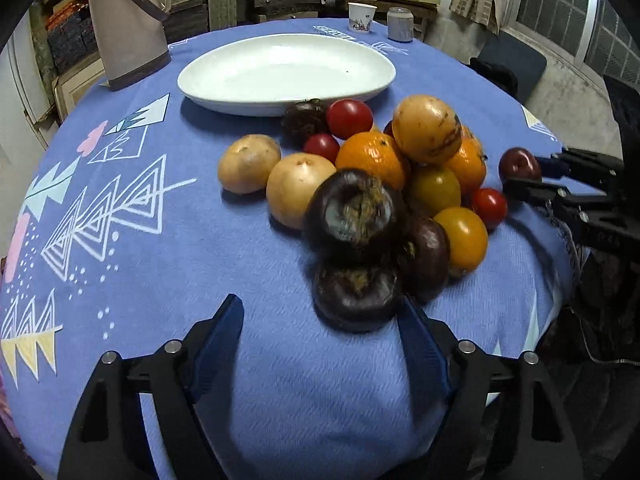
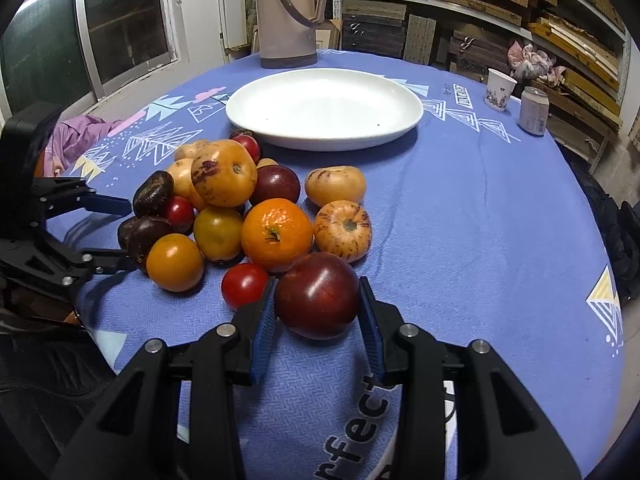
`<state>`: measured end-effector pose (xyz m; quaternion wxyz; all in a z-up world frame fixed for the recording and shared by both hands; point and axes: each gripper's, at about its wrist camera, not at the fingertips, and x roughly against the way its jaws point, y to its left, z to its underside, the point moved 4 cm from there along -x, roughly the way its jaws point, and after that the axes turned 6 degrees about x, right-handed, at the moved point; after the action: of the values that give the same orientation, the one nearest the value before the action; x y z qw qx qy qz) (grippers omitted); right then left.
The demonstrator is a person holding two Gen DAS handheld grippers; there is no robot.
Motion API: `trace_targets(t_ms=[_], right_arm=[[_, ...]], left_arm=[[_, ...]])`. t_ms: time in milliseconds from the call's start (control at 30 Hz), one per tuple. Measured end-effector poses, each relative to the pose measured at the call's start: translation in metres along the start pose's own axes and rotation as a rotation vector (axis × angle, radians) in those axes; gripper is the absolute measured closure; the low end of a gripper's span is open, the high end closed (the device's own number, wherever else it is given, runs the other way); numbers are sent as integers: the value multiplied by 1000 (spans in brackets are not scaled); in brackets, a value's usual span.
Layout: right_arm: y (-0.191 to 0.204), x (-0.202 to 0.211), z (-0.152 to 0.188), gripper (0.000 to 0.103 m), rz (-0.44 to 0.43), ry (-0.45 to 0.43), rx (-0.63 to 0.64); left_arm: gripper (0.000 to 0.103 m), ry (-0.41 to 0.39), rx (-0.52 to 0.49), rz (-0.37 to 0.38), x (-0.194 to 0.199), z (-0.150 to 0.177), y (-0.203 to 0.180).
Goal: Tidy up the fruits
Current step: 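Grasp a dark purple fruit with the left tool while the right tool grasps a dark red tomato, then carry both fruits onto the white plate and open both tools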
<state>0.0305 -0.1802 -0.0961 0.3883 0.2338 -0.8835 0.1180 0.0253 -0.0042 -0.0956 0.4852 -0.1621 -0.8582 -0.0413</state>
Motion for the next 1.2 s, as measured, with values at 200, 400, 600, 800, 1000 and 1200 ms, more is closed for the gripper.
trace_targets(t_ms=[200, 400, 600, 800, 1000, 1200], right_arm=[[1, -4, 1, 65, -6, 3, -5], [-1, 3, -3, 65, -6, -14, -10], [-5, 9, -10, 65, -4, -33, -22], [-11, 21, -44, 65, 5, -99, 9], [-19, 0, -109, 65, -6, -120, 82], [-34, -67, -150, 65, -43, -5, 84]], left_arm=[[59, -33, -32, 39, -4, -8, -11], [60, -28, 16, 102, 6, -5, -7], [59, -74, 27, 105, 35, -2, 2], [59, -156, 7, 103, 57, -32, 10], [59, -175, 14, 51, 34, -100, 26], [59, -153, 82, 40, -18, -175, 48]])
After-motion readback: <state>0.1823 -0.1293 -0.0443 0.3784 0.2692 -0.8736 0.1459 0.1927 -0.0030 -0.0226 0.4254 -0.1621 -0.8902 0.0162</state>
